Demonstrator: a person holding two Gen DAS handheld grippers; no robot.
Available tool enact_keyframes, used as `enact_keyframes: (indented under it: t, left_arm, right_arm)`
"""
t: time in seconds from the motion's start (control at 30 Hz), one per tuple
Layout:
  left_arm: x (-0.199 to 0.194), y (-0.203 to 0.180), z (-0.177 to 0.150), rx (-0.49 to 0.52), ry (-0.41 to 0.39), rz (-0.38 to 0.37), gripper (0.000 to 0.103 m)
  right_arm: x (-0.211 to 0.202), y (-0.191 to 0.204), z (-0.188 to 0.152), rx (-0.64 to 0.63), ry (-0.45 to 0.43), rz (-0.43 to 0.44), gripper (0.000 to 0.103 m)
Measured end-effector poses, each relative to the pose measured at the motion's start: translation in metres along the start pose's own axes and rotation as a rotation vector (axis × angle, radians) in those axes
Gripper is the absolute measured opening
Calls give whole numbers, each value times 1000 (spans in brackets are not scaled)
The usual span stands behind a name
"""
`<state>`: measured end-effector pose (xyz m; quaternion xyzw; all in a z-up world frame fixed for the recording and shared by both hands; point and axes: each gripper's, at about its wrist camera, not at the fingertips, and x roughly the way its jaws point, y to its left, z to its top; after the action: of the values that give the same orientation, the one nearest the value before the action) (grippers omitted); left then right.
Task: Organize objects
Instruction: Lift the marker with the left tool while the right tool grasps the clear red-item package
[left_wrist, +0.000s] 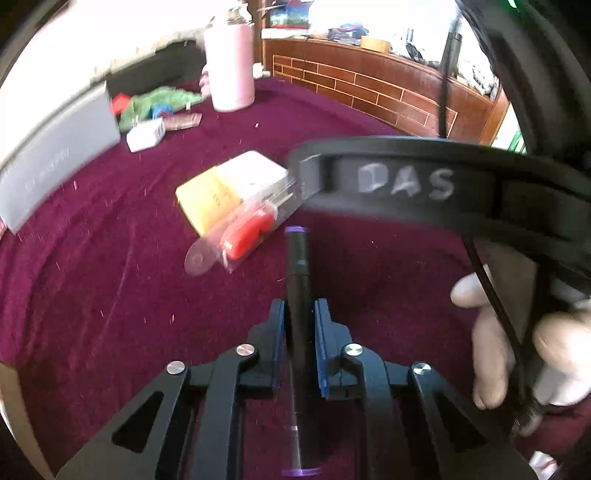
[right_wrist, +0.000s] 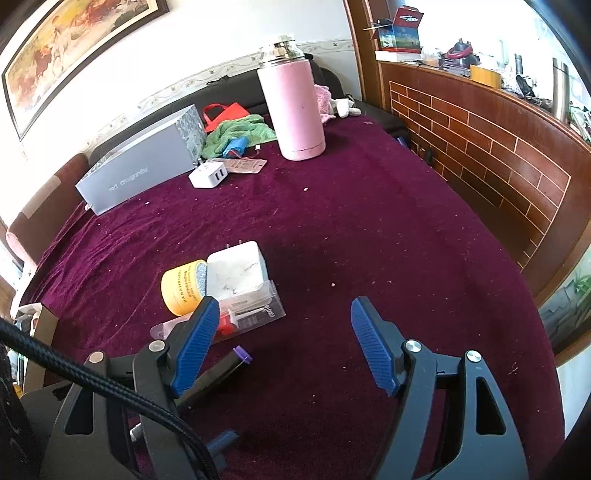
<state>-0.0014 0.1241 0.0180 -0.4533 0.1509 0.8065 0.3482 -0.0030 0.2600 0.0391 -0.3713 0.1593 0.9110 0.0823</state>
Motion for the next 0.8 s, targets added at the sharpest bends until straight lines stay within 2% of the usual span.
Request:
enact_keyframes:
  t: [0.17,0.33,0.43,0.53,0.63,0.73,0.8]
  left_arm:
    - [-28,39,-24,-149,-25,-54,11]
    - [-75,67,-67,-229,-82,-23,11]
    - [-94,77,-89,-251,-100,13,11]
    - [-104,88,-106,-286,-115,17,11]
    - [-103,98,-116,-327,-107,18,11]
    - [-97,108,-121,-366,-97,25,11]
    - [-91,111,-123,-389,-85,37,11]
  right_arm:
    - [5,-19,3,83,11,12,74]
    - [10,-29,3,148,39,107,74]
    - [17,-27,0,159,69,149,74]
    - [20,-27,-3,188,91,199,74]
    - [20,-30,-1,217,83,155,74]
    - [23,-18,5,246,128,87,74]
    - [28,-4,7,232,151,22,79]
